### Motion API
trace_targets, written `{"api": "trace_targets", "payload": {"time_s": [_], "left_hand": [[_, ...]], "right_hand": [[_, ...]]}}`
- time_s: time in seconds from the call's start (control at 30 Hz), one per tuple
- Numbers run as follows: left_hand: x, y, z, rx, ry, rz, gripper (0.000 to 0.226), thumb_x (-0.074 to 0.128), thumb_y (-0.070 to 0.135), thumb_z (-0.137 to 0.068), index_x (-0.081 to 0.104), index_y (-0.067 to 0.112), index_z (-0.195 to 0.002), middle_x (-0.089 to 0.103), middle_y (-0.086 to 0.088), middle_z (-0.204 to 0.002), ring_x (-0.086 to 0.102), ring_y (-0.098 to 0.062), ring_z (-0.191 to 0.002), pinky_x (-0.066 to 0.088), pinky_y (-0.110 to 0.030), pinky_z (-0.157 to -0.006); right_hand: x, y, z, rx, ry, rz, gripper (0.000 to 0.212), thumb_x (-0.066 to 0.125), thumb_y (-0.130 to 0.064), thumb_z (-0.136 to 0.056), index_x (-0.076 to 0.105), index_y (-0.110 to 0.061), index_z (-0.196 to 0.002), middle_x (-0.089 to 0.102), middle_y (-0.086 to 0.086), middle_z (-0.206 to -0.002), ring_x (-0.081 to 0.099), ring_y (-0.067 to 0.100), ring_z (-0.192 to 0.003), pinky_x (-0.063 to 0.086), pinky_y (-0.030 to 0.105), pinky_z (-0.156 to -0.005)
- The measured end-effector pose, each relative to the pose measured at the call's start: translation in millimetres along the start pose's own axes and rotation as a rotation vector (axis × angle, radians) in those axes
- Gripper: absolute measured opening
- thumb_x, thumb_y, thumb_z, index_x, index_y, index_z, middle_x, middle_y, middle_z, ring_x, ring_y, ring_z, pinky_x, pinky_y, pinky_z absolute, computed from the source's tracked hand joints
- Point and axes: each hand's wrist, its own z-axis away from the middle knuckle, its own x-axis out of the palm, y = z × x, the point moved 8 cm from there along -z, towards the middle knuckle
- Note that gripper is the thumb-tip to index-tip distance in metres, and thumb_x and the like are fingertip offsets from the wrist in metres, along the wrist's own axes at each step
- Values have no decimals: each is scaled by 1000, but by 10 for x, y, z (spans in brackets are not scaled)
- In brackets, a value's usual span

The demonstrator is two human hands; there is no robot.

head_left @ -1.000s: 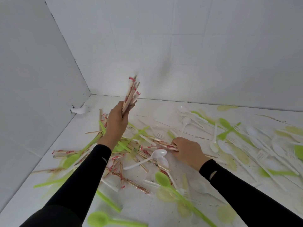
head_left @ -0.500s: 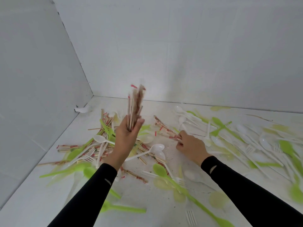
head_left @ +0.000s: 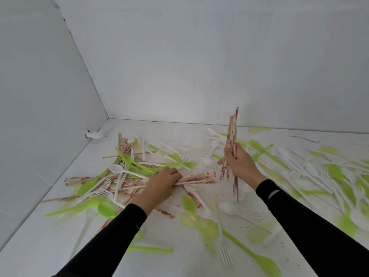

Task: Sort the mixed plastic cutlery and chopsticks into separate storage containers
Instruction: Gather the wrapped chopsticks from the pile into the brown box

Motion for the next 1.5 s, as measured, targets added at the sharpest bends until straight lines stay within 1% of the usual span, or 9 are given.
{"api": "trace_targets", "payload": {"time_s": [0.17,0.3,0.43,0.57,0.77,1.07,1.27,1.4,1.5], "left_hand": [[-246,29,-111,22,155,96,12,69,18,-86,64,10,-92,62,-3,-82,50,-24,-80,48,-37,-62],[-581,8,-209,-130,264,402,34,47,40,-96,60,9,-97,64,1,-79,55,-22,-73,45,-36,-62],[-924,200,-302,-265,353,825,9,48,21,-103,54,15,-108,70,4,-84,68,-12,-75,54,-22,-71],[-1088,616,-529,-383,567,1212,13,53,26,-101,52,13,-102,54,1,-69,52,-15,-57,51,-27,-54],[-759,1306,-800,-691,668,1857,22,56,34,-99,46,15,-94,34,6,-60,33,-8,-48,32,-20,-42],[-289,2840,-1074,-564,309,1942,25,54,34,-100,52,10,-92,48,0,-59,46,-13,-46,45,-25,-46],[213,3416,-1267,-660,304,1902,17,49,31,-102,55,16,-108,63,-2,-77,52,-11,-54,47,-24,-50],[609,4076,-1318,-729,136,1997,20,48,13,-103,55,25,-117,69,-2,-103,62,-14,-78,52,-31,-75],[817,4816,-1394,-801,-31,2154,22,52,25,-102,58,21,-123,66,-3,-121,64,-21,-107,54,-39,-87]], "right_hand": [[-26,128,60,98,69,-397,8,41,-22,-105,47,-17,-106,58,5,-83,66,19,-68,58,40,-76],[-58,158,254,121,105,-495,18,43,-10,-100,48,-18,-116,56,5,-85,56,16,-59,51,32,-59],[-99,143,443,119,118,-649,7,49,-28,-103,53,-24,-108,48,-1,-71,39,11,-48,36,25,-45],[-148,188,657,177,207,-733,21,55,-42,-97,53,-21,-95,40,-5,-62,29,8,-43,26,21,-38],[-383,264,1006,255,373,-946,30,58,-48,-94,49,-20,-86,39,-7,-59,31,10,-44,26,22,-40],[-1383,489,1345,214,600,-912,40,55,-47,-96,51,-13,-76,52,1,-59,55,15,-53,49,27,-52],[-2624,924,1745,125,804,-992,36,53,-41,-99,55,-11,-79,59,1,-59,56,17,-49,54,31,-54],[-3295,1067,1923,16,864,-1037,24,49,-38,-102,56,-16,-106,62,0,-59,51,15,-43,42,26,-47],[-3588,1282,2052,-40,850,-1043,17,50,-35,-102,49,-19,-107,57,1,-63,51,17,-47,43,25,-47]]}}
